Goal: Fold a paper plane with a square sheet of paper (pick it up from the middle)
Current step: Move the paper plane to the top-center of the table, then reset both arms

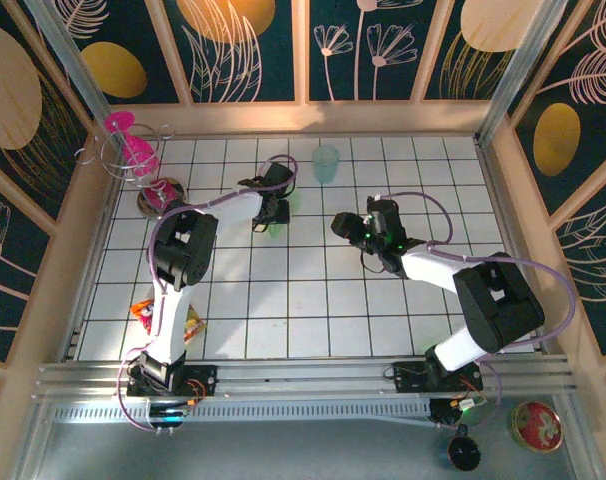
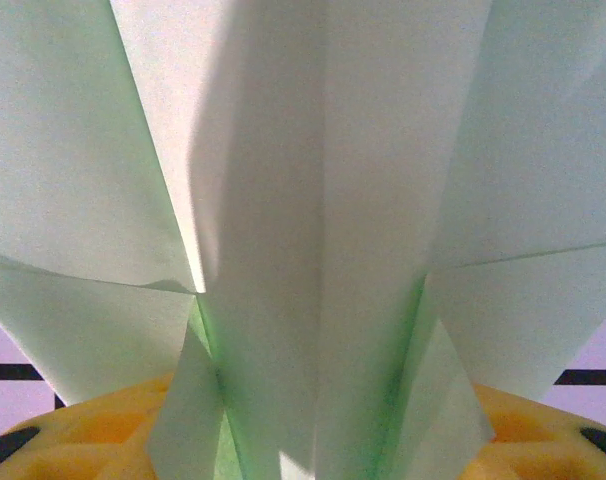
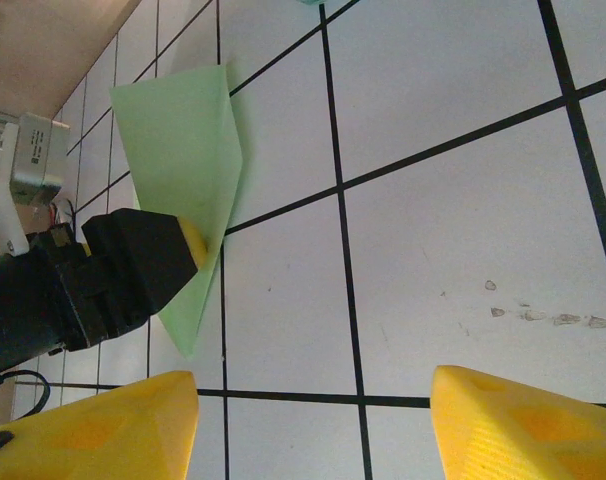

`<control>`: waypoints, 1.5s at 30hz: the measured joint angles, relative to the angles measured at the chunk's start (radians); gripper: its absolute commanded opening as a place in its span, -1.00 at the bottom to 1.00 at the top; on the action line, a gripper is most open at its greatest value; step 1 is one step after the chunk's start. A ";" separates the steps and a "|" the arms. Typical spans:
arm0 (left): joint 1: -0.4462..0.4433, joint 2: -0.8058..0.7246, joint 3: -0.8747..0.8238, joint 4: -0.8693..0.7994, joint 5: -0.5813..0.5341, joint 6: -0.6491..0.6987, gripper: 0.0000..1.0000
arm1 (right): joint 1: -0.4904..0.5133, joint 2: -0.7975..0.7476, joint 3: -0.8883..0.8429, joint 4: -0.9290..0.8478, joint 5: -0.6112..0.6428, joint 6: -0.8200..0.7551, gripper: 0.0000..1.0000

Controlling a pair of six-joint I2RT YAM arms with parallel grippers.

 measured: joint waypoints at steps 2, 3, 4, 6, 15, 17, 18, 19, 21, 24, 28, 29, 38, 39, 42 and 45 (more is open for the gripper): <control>0.000 0.000 0.000 0.000 0.000 0.000 0.05 | 0.000 0.000 0.000 0.000 0.000 0.000 0.32; 0.000 0.000 0.000 0.000 0.000 0.000 0.05 | 0.000 0.000 0.000 0.000 0.000 0.000 0.32; 0.000 0.000 0.000 0.000 0.000 0.000 0.05 | 0.000 0.000 0.000 0.000 0.000 0.000 0.33; 0.000 0.000 0.000 0.000 0.000 0.000 0.05 | 0.000 0.000 0.000 0.000 0.000 0.000 0.34; 0.000 0.002 0.008 -0.008 0.003 0.000 0.05 | -0.001 0.000 -0.007 0.000 0.000 0.000 0.34; 0.000 0.002 0.018 -0.016 0.011 0.000 0.09 | -0.001 0.000 -0.007 0.000 0.001 0.000 0.34; 0.000 0.000 0.022 -0.021 0.011 0.000 0.12 | -0.002 0.000 -0.007 -0.001 0.001 -0.001 0.34; 0.000 -0.004 0.023 -0.023 0.011 0.000 0.15 | -0.002 -0.001 -0.007 -0.004 0.002 -0.003 0.34; 0.000 -0.030 0.023 -0.035 0.011 -0.004 0.21 | -0.006 -0.013 -0.007 -0.029 0.012 -0.014 0.34; 0.000 -0.113 0.013 -0.034 0.011 -0.013 0.30 | -0.019 -0.047 0.006 -0.086 0.042 -0.037 0.35; 0.000 -0.291 -0.044 -0.005 -0.002 -0.029 0.47 | -0.044 -0.111 0.054 -0.159 0.100 -0.082 0.38; 0.000 -0.341 -0.066 0.011 -0.011 -0.032 0.54 | -0.053 -0.130 0.068 -0.175 0.119 -0.097 0.39; 0.015 -0.729 -0.423 0.207 -0.253 -0.031 0.98 | -0.146 -0.322 0.121 -0.261 0.306 -0.230 0.96; 0.019 -0.767 -0.474 0.235 -0.291 -0.029 0.98 | -0.156 -0.347 0.121 -0.264 0.332 -0.243 0.98; 0.043 -0.875 -0.636 0.340 -0.391 -0.024 0.98 | -0.177 -0.410 0.120 -0.265 0.411 -0.279 0.98; 0.098 -0.960 -0.790 0.435 -0.454 -0.010 0.98 | -0.197 -0.461 0.092 -0.230 0.519 -0.307 0.98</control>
